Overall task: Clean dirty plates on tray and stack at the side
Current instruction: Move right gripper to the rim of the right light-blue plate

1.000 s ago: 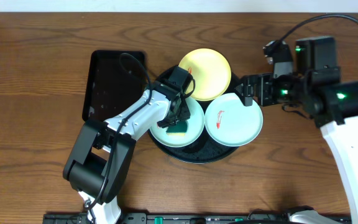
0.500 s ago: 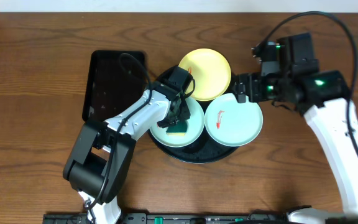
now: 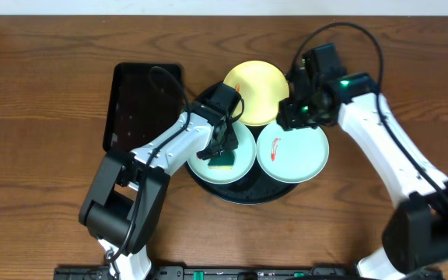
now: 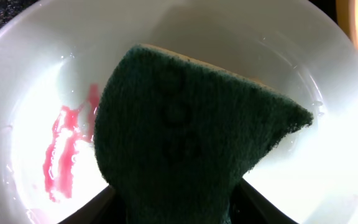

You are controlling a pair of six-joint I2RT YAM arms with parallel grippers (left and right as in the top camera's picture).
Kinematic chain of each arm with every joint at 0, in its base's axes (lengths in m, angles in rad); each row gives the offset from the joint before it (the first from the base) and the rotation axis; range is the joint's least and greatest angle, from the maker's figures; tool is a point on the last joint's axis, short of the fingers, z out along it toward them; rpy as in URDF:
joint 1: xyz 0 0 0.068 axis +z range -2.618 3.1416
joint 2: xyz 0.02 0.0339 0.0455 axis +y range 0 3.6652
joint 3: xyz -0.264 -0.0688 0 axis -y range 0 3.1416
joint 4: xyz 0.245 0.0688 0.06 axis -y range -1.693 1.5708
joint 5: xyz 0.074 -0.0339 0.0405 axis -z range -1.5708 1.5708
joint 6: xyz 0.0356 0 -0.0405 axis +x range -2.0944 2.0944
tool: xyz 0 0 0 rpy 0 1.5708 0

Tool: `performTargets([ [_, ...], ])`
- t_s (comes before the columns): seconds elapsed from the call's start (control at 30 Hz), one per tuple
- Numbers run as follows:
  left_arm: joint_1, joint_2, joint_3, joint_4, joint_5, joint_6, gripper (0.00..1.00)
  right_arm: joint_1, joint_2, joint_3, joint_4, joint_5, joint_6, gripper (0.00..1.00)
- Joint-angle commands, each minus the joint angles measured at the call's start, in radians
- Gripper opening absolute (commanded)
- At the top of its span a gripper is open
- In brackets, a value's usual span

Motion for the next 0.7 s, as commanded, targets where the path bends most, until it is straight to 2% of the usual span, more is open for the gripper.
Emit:
performTargets([
  [0.0, -0.005, -0.015, 0.014, -0.003, 0.002, 0.013, 0.48, 0.041, 0.044, -0.003, 0.030, -0.034, -0.022, 0.53],
  [0.27, -0.005, -0.015, 0.014, -0.002, 0.002, 0.013, 0.48, 0.117, 0.106, -0.003, 0.164, -0.003, -0.014, 0.54],
  [0.43, -0.005, -0.015, 0.014, -0.003, 0.002, 0.013, 0.48, 0.153, 0.179, -0.003, 0.198, 0.049, 0.032, 0.43],
  [0.67, -0.005, -0.015, 0.014, -0.003, 0.002, 0.013, 0.48, 0.172, 0.253, -0.003, 0.202, 0.049, 0.032, 0.43],
])
